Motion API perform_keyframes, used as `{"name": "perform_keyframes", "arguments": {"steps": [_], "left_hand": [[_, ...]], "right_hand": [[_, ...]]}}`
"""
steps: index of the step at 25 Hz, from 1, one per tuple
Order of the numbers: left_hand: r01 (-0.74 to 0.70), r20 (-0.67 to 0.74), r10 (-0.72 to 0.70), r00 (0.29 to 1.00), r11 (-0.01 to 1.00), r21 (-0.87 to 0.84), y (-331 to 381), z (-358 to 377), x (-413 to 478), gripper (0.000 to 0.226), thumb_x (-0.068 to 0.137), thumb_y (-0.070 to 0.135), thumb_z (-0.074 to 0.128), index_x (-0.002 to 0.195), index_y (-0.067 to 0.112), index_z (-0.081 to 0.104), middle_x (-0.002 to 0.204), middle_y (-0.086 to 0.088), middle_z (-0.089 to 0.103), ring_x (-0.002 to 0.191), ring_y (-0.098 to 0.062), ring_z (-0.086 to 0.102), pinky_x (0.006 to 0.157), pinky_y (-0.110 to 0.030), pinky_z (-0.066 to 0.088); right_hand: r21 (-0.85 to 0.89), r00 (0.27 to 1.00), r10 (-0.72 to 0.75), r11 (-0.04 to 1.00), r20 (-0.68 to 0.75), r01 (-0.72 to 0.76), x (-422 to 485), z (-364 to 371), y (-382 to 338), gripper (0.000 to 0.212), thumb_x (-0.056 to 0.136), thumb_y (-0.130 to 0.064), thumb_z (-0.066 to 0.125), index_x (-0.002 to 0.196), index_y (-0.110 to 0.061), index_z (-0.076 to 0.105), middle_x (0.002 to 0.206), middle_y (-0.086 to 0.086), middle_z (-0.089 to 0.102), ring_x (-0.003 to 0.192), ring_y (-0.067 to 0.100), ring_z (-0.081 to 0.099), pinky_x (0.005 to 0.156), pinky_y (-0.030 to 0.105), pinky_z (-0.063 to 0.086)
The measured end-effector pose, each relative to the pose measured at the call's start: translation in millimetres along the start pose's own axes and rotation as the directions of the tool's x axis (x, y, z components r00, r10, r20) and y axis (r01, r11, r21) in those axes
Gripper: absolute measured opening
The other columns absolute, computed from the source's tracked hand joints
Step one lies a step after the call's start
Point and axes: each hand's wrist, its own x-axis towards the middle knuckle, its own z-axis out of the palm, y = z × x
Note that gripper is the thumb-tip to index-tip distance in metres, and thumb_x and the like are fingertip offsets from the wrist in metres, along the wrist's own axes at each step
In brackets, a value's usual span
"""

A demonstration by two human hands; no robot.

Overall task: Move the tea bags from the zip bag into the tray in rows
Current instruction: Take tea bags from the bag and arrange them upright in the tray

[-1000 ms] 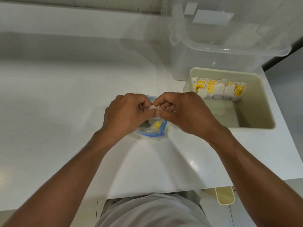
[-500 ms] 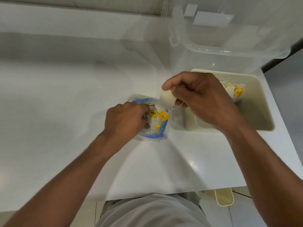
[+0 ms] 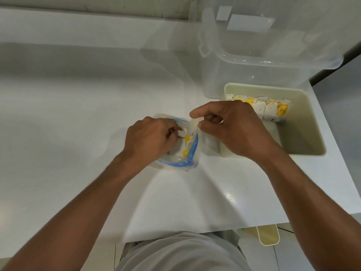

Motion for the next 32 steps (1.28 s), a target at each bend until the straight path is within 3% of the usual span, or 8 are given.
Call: {"name": "perform_keyframes", "arguments": {"steps": [3,7,13,15,18,24,30,32], "left_hand": [[0.055,0.043,-0.043,0.998,0.934,-0.353,-9.6,-18.7,-5.8,0.022,0.079,0.040,0.055,0.088,0.032,0.073,0.072,0.014,0.072,0.070,-0.014,0.069,0.069,-0.035,0.056],[0.072,0.148,0.008,0.989,0.846,-0.528,-12.8,-36.6,-11.1,0.022,0.073,0.026,0.053,0.085,0.030,0.072,0.070,0.008,0.074,0.065,-0.008,0.072,0.076,-0.040,0.058],[0.072,0.115,-0.019,0.993,0.877,-0.475,-9.4,-38.0,-7.1,0.024,0.078,0.055,0.069,0.080,0.032,0.072,0.076,0.010,0.070,0.074,-0.011,0.068,0.069,-0.032,0.054],[0.039,0.097,-0.001,0.995,0.923,-0.383,-10.0,-36.2,-5.2,0.005,0.082,0.038,0.074,0.085,0.036,0.070,0.078,0.013,0.068,0.074,-0.007,0.066,0.068,-0.026,0.050],[0.008,0.137,0.055,0.989,0.906,-0.423,-11.8,-40.1,-5.1,0.031,0.087,0.012,0.070,0.108,0.034,0.066,0.086,0.017,0.070,0.079,0.000,0.067,0.075,-0.021,0.054],[0.062,0.122,0.014,0.992,0.800,-0.597,-11.7,-52.7,1.7,0.019,0.085,0.016,0.077,0.094,0.032,0.072,0.084,0.011,0.074,0.082,-0.010,0.071,0.087,-0.043,0.057],[0.049,0.085,0.002,0.996,0.805,-0.591,-3.2,-58.9,4.4,0.022,0.086,0.016,0.075,0.098,0.033,0.069,0.083,0.011,0.075,0.082,-0.011,0.071,0.083,-0.047,0.057],[0.065,0.138,0.037,0.990,0.740,-0.670,-0.5,-60.6,2.7,0.025,0.085,0.013,0.077,0.102,0.028,0.068,0.086,0.004,0.077,0.085,-0.021,0.072,0.088,-0.051,0.056]], "right_hand": [[-0.044,0.999,-0.036,0.998,-0.040,0.034,-0.3,-3.0,2.7,0.011,0.088,-0.029,0.067,0.091,-0.038,0.074,0.084,-0.020,0.066,0.074,-0.004,0.060,0.071,0.012,0.042],[-0.041,0.999,-0.046,0.998,-0.026,0.045,1.4,-3.1,4.3,0.005,0.086,-0.036,0.068,0.087,-0.039,0.073,0.104,-0.016,0.058,0.083,0.001,0.059,0.075,0.017,0.044],[-0.079,0.999,-0.029,0.996,0.026,0.031,3.5,-0.4,2.8,0.007,0.091,-0.032,0.062,0.092,-0.034,0.069,0.079,-0.015,0.066,0.077,0.003,0.062,0.073,0.027,0.048],[-0.062,0.999,-0.035,0.997,0.029,0.037,2.2,0.8,5.5,0.007,0.092,-0.031,0.063,0.092,-0.033,0.070,0.077,-0.015,0.066,0.071,0.001,0.063,0.069,0.023,0.048],[0.049,0.998,-0.019,0.999,0.056,0.016,0.7,-1.1,8.4,0.012,0.091,-0.019,0.066,0.097,-0.028,0.071,0.077,-0.010,0.067,0.062,0.000,0.062,0.065,0.018,0.049],[0.357,1.000,-0.007,0.934,0.025,-0.002,-0.5,-7.1,5.5,0.007,0.087,-0.012,0.071,0.091,-0.018,0.071,0.077,0.002,0.071,0.069,0.012,0.066,0.069,0.034,0.055],[0.316,0.965,-0.045,0.948,0.260,-0.041,-1.5,-0.1,0.1,0.011,0.084,-0.012,0.074,0.087,-0.022,0.074,0.065,-0.010,0.064,0.063,0.004,0.057,0.062,0.019,0.045],[0.205,0.993,-0.010,0.979,0.118,-0.014,4.7,8.7,1.5,0.007,0.081,-0.019,0.077,0.085,-0.025,0.073,0.067,-0.010,0.067,0.064,0.005,0.062,0.064,0.025,0.049]]}}
